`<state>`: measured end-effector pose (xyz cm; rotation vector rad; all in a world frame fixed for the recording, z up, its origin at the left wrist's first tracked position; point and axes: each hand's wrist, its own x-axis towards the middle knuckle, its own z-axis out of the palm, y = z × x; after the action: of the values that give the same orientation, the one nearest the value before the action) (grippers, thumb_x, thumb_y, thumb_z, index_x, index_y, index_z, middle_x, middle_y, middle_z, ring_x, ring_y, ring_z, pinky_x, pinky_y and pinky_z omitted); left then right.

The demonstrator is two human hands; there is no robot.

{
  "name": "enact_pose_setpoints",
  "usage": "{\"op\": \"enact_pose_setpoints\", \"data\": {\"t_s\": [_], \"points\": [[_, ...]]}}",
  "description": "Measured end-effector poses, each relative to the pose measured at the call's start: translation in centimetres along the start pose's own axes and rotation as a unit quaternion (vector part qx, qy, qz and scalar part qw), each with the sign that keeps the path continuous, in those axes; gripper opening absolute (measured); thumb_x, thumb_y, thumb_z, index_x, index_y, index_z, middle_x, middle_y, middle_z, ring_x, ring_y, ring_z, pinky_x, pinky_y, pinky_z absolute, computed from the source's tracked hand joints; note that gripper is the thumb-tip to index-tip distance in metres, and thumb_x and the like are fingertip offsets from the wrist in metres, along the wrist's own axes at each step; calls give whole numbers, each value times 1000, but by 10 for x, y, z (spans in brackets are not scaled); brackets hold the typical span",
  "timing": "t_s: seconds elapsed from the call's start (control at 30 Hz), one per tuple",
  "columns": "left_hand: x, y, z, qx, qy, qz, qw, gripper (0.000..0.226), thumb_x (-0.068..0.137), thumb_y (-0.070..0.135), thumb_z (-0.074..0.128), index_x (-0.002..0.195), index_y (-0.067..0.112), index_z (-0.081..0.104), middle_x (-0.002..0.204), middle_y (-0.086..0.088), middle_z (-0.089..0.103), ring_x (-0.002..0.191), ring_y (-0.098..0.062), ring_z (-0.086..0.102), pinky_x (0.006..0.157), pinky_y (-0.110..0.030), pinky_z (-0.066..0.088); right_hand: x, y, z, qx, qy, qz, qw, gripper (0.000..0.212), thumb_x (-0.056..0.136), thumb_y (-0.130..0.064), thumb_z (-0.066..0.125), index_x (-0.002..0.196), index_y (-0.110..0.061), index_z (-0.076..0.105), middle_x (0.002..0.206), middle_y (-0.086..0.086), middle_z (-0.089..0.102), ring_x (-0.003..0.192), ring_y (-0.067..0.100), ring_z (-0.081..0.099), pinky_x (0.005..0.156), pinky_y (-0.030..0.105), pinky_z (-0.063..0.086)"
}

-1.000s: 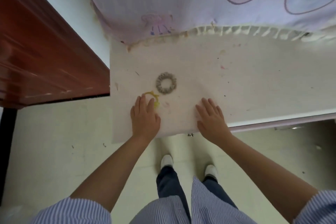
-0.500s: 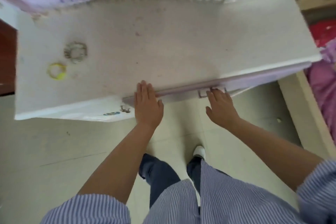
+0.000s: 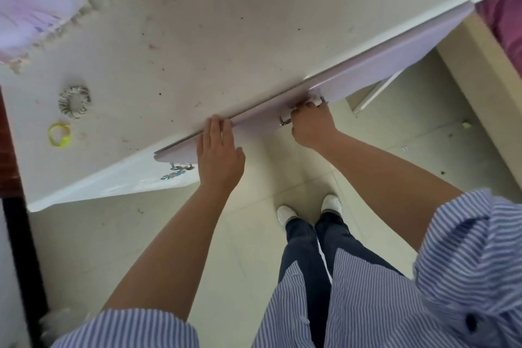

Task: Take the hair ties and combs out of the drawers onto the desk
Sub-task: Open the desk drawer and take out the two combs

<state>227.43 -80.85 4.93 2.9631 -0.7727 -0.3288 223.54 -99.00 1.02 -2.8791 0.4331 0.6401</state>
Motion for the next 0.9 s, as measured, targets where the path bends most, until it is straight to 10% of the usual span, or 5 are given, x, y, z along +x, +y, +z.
{"op": "enact_pose_setpoints", "data": {"t_s": [0.17, 0.37, 0.9], "points": [[-9, 7, 11, 32, 7, 4, 999, 52, 91, 12, 53, 139, 4, 35, 146, -19, 40, 136, -31, 33, 114, -47, 23, -20, 5, 11, 19, -2, -6, 1000, 30, 97, -21, 44, 117, -4, 59, 125, 14, 59, 122, 31, 46, 109, 47, 29], [-38, 17, 14, -18, 32, 65, 997, 12, 77, 1, 72, 88, 0, 68, 79, -21, 71, 71, -39, 63, 64, -41, 53, -62, 16, 36, 25, -3, -24, 999, 36, 97, -30, 42, 114, -3, 60, 119, 14, 64, 115, 31, 51, 108, 45, 31], [-46, 21, 37, 11, 9, 47, 999, 26, 53, -4, 87, 68, 5, 68, 56, -15, 63, 51, -30, 58, 48, -35, 53, -78, 31, 33, 9, -97, -112, 989, 38, 94, -20, 44, 129, -4, 44, 136, 12, 48, 122, 27, 47, 95, 37, 45]]}}
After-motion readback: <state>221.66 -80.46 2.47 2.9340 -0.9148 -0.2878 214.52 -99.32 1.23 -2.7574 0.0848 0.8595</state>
